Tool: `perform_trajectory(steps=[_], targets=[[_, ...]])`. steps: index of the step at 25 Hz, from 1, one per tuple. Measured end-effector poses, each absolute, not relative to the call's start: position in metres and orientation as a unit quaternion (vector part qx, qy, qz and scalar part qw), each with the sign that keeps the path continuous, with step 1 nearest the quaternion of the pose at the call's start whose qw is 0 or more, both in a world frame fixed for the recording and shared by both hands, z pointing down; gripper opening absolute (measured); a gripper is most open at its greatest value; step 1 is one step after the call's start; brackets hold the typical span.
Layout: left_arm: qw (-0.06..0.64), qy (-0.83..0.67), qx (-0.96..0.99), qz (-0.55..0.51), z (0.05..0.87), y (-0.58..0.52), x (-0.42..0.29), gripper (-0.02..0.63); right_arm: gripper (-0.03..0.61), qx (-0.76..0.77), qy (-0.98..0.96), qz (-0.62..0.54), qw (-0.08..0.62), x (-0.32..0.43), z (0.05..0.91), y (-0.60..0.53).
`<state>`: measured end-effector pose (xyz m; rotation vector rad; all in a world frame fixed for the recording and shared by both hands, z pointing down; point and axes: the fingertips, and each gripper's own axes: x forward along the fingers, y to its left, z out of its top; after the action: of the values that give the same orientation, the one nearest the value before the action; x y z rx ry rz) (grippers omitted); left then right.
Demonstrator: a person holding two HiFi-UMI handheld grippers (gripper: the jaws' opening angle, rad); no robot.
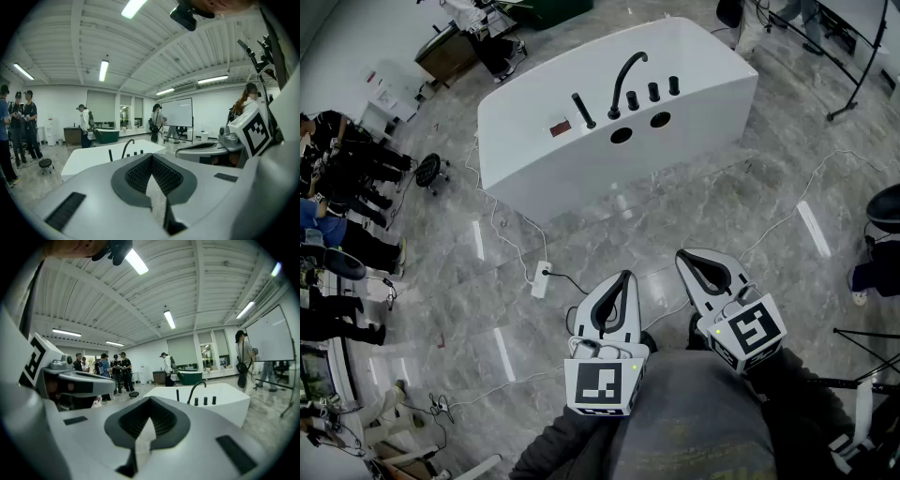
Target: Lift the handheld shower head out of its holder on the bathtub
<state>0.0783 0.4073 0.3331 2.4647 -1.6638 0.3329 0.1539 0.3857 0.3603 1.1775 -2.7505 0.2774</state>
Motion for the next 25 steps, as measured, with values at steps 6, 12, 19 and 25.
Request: perform_trajectory(steps=[6,12,19,25], targets=[[0.069,-0.553,0.823,0.108,0.332,0.403,0.09,0.003,0.003,0.39,-0.914,0.088,0.07,0.164,0.356,0.381],[0.069,-0.552,0.824,0.112,0.335,0.4,0.101,0.003,0.003,0.39,-0.914,0.091,0.065,0.174,0.36,0.379],[0.074,-0.549,0.823,0.124,0.344,0.39,0.118,0.003,0.003,0.384,-0.912,0.137,0.043,0.193,0.369,0.37],[0.085,-0.549,0.819,0.146,0.352,0.382,0.155,0.003,0.003,0.381,-0.908,0.164,0.056,0.233,0.384,0.359]])
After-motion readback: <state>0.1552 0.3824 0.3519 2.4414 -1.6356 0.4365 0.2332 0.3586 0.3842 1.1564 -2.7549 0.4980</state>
